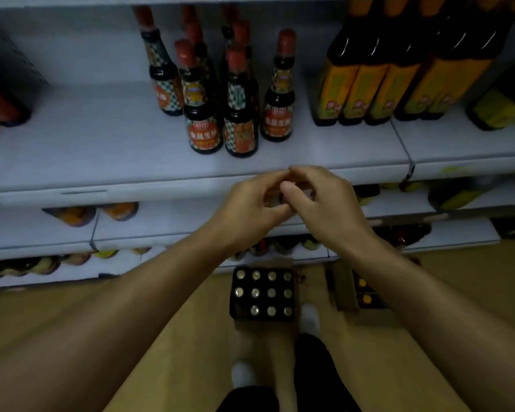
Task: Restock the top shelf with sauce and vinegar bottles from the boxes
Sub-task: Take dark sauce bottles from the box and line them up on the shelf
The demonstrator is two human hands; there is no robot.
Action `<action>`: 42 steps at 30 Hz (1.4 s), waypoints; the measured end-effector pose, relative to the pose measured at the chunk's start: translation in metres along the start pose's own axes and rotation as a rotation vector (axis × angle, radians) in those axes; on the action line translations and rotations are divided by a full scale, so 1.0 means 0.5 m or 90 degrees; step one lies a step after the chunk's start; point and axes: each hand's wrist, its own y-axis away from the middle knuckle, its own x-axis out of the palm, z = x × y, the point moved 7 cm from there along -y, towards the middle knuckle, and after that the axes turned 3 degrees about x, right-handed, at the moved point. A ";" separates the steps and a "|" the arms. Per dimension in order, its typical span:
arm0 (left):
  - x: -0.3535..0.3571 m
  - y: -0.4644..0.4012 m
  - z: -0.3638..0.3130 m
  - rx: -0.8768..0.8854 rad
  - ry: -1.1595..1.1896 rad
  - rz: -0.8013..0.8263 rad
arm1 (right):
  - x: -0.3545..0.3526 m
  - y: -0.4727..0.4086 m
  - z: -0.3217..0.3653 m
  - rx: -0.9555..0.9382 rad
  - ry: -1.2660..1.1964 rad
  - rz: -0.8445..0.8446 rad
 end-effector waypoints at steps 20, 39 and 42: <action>0.139 0.158 0.468 -0.296 0.001 0.033 | 0.403 0.052 -0.298 0.148 -0.011 0.251; 0.326 0.356 0.918 -0.555 -0.043 0.013 | 0.813 0.146 -0.642 0.116 0.190 0.464; 0.359 0.366 0.972 -0.563 -0.028 0.019 | 0.874 0.141 -0.683 0.101 0.213 0.467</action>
